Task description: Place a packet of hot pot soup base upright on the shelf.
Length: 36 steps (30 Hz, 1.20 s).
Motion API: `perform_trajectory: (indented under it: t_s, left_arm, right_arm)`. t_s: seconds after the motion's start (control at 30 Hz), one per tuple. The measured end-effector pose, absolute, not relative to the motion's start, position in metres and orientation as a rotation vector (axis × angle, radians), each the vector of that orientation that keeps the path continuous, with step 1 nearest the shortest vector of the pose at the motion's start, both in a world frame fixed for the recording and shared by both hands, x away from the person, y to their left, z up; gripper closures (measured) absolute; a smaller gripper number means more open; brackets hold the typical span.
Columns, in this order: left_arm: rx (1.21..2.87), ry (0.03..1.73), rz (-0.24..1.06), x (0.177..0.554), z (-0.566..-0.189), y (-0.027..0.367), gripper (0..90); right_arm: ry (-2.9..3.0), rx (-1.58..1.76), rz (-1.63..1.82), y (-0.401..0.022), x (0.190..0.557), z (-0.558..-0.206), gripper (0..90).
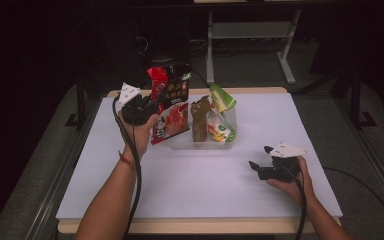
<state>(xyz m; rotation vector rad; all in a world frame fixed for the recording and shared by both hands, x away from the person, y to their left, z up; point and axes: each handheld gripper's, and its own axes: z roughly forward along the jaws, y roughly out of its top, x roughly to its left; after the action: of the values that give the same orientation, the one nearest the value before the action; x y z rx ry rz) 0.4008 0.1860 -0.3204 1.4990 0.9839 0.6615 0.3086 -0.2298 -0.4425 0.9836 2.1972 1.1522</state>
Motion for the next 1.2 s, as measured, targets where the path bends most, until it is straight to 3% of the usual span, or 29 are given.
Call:
perform_trajectory:
  t_s: [0.4,0.83,1.2]
  left_arm:
    - [1.508,1.035,0.802,0.419,-0.323,0.159,76.4]
    - [1.438,1.129,0.842,0.437,-0.335,0.143,76.5]
    - [1.469,1.088,0.831,0.42,-0.35,0.134,75.5]
  right_arm:
    - [2.22,0.959,1.145,-0.226,0.309,-0.445,22.1]
    - [2.239,0.947,1.145,-0.224,0.308,-0.447,22.2]
    - [2.258,0.927,1.136,-0.22,0.308,-0.448,22.2]
